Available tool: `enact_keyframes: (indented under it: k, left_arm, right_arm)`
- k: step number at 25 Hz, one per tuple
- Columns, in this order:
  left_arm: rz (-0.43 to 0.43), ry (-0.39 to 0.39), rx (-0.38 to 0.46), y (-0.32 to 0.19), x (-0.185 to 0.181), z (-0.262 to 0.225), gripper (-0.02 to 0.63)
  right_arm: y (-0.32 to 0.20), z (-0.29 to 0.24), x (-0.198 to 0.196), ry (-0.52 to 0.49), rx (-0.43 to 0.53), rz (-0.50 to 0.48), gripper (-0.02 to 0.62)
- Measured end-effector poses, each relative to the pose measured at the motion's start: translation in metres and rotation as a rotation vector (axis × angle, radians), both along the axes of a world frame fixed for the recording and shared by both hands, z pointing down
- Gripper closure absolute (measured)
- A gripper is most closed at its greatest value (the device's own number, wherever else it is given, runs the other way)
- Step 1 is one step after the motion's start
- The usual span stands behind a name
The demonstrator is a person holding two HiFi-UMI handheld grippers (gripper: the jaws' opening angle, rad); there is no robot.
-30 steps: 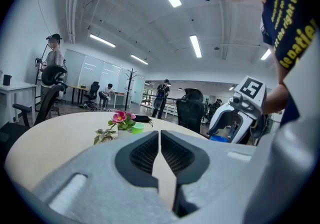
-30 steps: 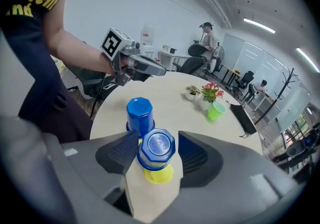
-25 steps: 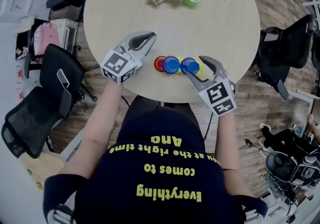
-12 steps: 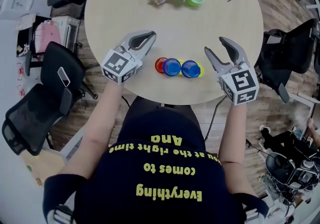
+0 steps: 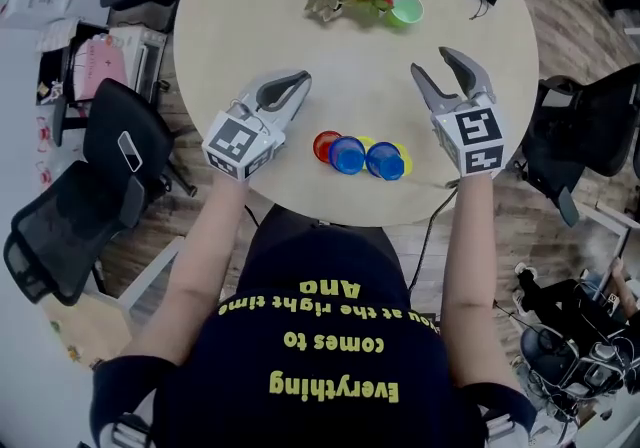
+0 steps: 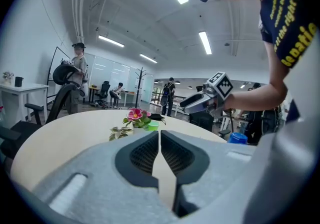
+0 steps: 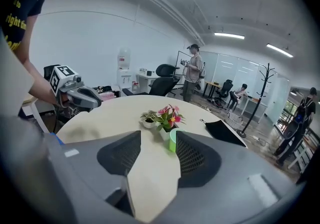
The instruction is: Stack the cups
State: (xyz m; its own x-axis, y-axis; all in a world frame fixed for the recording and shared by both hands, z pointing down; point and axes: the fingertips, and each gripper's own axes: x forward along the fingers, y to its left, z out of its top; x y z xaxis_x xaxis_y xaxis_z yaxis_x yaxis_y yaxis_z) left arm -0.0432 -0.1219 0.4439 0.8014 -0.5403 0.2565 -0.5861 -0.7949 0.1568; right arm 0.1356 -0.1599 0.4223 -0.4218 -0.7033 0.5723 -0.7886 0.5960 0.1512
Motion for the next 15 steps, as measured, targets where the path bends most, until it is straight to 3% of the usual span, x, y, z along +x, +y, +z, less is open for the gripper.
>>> enact_keyframes:
  k: [13, 15]
  left_arm:
    - [-0.061, -0.012, -0.047, -0.011, -0.005, 0.023, 0.589]
    - [-0.067, -0.010, -0.052, -0.013, -0.005, 0.025, 0.589]
  right_arm:
    - [-0.068, 0.086, -0.010, 0.085, -0.111, -0.051, 0.388]
    - [-0.077, 0.094, -0.009, 0.137, -0.099, -0.061, 0.393]
